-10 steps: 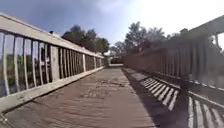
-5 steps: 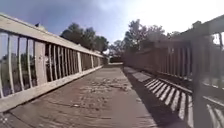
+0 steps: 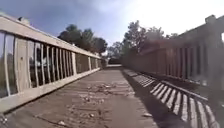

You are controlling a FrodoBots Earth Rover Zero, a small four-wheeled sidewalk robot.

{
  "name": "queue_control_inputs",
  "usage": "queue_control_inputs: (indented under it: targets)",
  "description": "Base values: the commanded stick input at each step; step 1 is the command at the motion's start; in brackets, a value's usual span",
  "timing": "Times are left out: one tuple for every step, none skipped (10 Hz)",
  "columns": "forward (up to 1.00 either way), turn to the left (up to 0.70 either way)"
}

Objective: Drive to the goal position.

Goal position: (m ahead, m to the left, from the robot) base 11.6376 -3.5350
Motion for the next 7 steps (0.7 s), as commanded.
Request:
queue_control_inputs:
  targets:
    - [0.70,0.00]
    - [0.70,0.00]
    - [0.70,0.00]
    - [0.70,0.00]
    - [0.70,0.00]
    - [0.70,0.00]
    - [0.70,0.00]
